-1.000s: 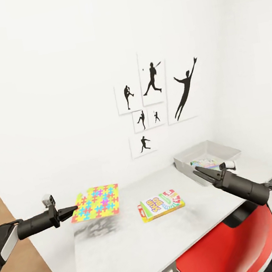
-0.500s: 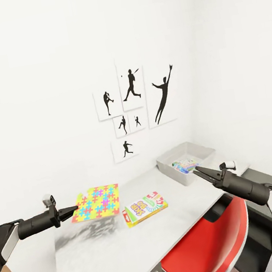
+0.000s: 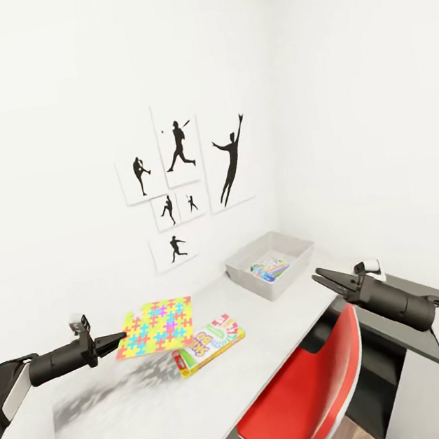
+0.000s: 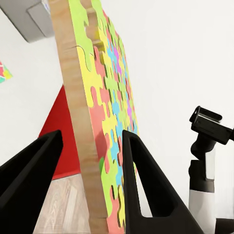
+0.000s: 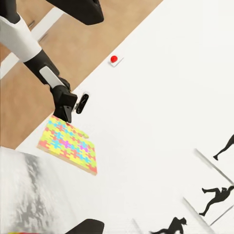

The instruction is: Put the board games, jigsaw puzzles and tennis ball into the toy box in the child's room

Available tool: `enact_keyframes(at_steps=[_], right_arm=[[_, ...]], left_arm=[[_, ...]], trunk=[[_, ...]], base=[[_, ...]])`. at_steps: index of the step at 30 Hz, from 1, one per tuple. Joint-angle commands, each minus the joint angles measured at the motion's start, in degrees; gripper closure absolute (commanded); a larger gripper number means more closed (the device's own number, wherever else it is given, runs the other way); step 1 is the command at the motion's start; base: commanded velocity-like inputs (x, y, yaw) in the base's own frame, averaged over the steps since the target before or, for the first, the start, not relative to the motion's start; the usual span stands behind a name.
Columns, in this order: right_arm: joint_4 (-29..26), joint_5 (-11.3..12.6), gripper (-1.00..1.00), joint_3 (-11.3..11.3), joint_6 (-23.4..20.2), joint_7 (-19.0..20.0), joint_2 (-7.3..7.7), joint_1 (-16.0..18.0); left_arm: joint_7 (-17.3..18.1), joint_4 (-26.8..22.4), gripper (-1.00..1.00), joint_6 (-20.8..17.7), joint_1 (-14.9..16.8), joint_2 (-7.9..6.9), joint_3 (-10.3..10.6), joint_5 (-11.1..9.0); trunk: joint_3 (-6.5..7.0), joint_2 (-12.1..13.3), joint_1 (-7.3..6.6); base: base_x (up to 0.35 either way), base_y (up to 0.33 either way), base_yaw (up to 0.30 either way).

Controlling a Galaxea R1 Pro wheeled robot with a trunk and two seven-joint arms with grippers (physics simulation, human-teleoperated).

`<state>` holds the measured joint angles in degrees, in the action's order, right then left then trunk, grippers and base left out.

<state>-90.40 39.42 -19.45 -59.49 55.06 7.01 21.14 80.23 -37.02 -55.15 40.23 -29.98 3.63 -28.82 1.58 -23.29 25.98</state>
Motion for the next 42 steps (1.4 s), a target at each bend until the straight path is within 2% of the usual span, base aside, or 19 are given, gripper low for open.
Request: enact_keyframes(at_steps=[1, 26, 42], right_arm=[[0.03, -0.19, -1.0, -0.04, -0.19, 0.28, -0.01, 0.04], [0.3, -0.44, -1.0, -0.13, 0.67, 0.14, -0.01, 0.04], [0.3, -0.51, -1.0, -0.08, 0.95, 0.12, -0.02, 0.04]], left_arm=[[0.19, 0.02, 1.0, -0.6, 0.02, -0.07, 0.23, -0.27], [0.27, 0.05, 1.0, 0.14, 0.02, -0.08, -0.01, -0.28], [-0.16, 0.03, 1.0, 0.31, 0.02, -0.08, -0.03, -0.27]], trunk=[[0.17, 0.37, -0.2], [0.18, 0.37, -0.2], [0.18, 0.37, -0.2]], base=[[0.0, 0.0, -0.277], [0.0, -0.001, -0.277], [0.0, -0.271, -0.059]])
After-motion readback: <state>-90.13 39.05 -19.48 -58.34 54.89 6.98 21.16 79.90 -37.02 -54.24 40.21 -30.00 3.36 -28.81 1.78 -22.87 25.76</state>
